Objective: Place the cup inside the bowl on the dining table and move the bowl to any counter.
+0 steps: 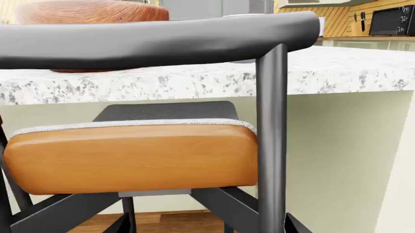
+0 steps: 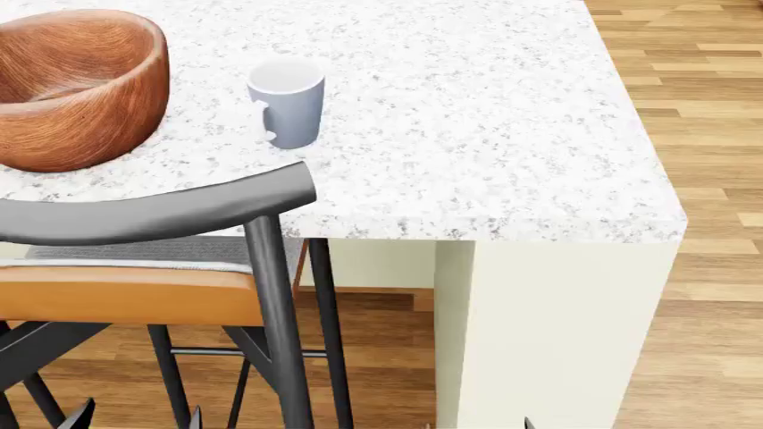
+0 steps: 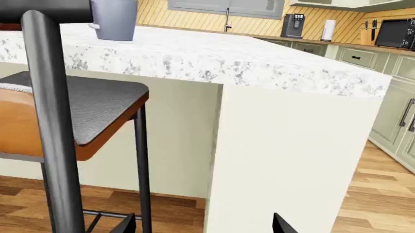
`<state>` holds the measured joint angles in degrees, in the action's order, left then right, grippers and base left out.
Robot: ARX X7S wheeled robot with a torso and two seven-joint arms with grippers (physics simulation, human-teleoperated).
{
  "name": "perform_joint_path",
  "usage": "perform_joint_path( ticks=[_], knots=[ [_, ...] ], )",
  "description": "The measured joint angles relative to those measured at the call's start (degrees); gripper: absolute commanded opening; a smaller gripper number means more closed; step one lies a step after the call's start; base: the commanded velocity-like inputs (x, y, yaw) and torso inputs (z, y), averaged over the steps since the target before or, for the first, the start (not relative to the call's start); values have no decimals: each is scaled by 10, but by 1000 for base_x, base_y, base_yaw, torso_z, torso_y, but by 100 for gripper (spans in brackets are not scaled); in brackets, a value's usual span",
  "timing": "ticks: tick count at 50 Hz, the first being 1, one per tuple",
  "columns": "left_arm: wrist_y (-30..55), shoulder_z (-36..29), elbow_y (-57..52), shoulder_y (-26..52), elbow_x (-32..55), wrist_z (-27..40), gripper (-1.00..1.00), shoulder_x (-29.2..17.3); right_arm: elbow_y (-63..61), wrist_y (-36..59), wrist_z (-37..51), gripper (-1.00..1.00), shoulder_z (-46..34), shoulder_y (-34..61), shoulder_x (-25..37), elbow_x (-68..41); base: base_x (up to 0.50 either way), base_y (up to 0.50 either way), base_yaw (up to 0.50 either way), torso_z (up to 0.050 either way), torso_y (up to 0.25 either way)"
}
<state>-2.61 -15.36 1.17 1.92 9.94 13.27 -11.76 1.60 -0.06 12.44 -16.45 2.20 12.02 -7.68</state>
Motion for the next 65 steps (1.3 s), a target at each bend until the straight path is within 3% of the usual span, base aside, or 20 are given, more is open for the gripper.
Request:
perform_joint_path(
  ticks=[38,65],
  knots=[
    [5,-8,-5,-2,10,7,100,-12,0,-5,8,100,-6,1,6,-11,0,478,0,0,0],
    [6,-11,-11,-1,22,14,100,-14,2,-13,15,100,1,-1,6,-35,0,0,0,2,0]
  ],
)
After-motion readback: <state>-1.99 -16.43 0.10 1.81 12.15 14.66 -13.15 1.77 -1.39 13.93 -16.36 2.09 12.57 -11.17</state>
